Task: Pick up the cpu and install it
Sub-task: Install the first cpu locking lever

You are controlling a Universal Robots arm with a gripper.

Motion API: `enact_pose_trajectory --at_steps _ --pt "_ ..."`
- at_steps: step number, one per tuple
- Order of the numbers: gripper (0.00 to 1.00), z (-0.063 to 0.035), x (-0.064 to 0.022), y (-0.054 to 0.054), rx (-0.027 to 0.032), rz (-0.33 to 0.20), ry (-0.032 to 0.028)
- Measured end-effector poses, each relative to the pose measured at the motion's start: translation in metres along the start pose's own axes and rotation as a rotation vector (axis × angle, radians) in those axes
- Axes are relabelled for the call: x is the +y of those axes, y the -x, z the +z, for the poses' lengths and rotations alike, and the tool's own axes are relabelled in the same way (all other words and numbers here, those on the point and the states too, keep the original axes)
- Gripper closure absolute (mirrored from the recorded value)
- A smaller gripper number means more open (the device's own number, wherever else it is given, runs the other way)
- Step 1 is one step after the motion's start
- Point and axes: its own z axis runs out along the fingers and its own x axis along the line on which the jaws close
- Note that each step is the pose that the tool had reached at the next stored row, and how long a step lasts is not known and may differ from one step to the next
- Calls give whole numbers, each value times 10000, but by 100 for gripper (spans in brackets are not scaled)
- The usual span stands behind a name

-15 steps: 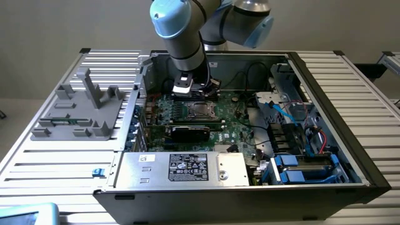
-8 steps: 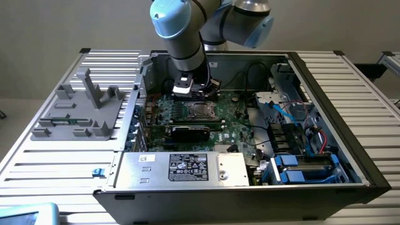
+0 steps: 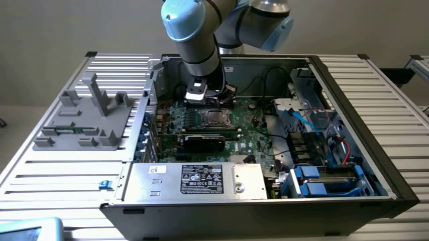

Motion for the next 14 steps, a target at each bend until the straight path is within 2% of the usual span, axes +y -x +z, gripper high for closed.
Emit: enact_pose_trajectory --at_steps 14 --pt "89 26 -1 -19 0 0 -1"
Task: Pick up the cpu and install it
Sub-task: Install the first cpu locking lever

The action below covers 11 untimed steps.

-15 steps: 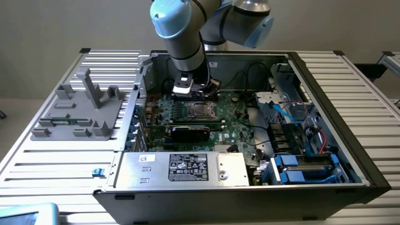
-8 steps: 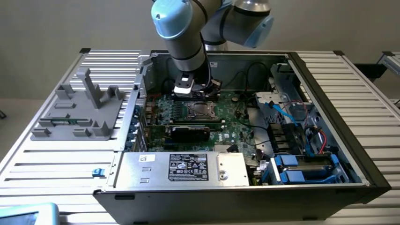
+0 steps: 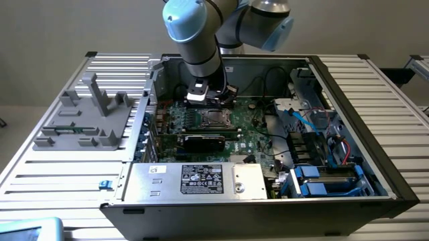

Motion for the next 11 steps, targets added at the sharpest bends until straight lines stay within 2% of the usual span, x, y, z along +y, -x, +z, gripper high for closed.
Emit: enact_pose_trajectory --at_steps 11 --pt "89 6 -3 -10 1 0 2"
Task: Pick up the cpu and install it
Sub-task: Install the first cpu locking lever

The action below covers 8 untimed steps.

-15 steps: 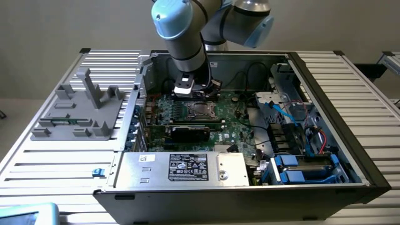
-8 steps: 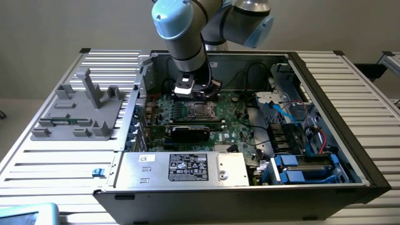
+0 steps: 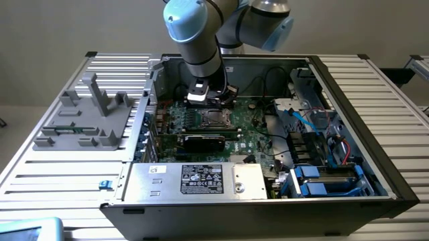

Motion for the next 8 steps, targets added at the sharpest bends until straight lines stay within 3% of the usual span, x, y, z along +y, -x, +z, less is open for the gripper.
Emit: enact_pose_trajectory --at_steps 8 --pt "89 10 3 -1 0 0 -1"
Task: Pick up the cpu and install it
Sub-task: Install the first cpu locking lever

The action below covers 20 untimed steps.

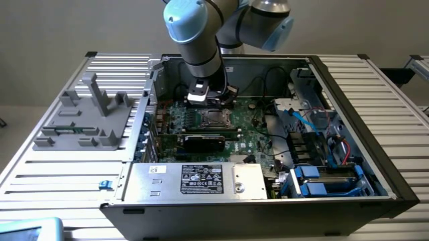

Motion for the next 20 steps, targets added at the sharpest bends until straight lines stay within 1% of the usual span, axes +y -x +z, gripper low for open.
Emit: enact_pose_trajectory --at_steps 20 --pt "89 10 1 -15 -5 -15 -3"
